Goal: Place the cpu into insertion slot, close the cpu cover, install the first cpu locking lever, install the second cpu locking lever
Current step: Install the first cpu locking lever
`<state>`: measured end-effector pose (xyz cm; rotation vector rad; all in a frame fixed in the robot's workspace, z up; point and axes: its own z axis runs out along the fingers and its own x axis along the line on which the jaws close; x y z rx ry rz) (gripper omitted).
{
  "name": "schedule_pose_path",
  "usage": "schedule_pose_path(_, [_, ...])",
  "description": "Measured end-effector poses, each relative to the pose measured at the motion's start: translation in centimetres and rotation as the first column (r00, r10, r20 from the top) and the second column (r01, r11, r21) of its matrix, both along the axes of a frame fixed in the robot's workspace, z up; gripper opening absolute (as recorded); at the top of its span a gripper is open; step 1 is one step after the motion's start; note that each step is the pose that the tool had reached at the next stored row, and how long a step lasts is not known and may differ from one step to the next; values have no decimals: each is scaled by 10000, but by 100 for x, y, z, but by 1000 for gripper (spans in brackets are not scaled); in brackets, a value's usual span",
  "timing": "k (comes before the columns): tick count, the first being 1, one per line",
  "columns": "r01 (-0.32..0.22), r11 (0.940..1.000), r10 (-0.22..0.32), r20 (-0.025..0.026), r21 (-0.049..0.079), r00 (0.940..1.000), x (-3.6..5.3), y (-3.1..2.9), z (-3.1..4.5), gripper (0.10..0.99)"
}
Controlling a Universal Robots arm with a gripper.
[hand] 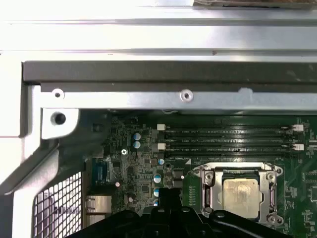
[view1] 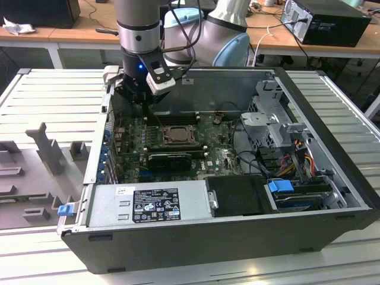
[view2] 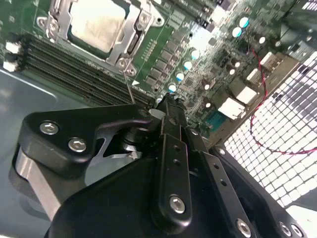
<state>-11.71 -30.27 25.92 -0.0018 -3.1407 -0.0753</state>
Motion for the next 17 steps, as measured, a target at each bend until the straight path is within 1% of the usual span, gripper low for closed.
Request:
schedule_pose_path(4, [-49, 10000, 49, -1, -1, 10000, -6, 120, -19, 106])
schedule_pose_path(6, [-64, 10000, 64, 0, 0, 10000, 0, 152, -24, 106])
schedule_pose_path(7, [-70, 10000, 70, -1, 0, 10000, 20, 161, -27, 106])
schedule_pose_path(11, [-69, 10000, 69, -1, 0, 10000, 101, 161, -35, 106])
schedule_pose_path(15, [-69, 10000, 69, -1, 0, 10000, 156, 161, -39, 106])
schedule_pose_path(17, [-70, 10000, 70, -1, 0, 10000, 198, 161, -41, 106])
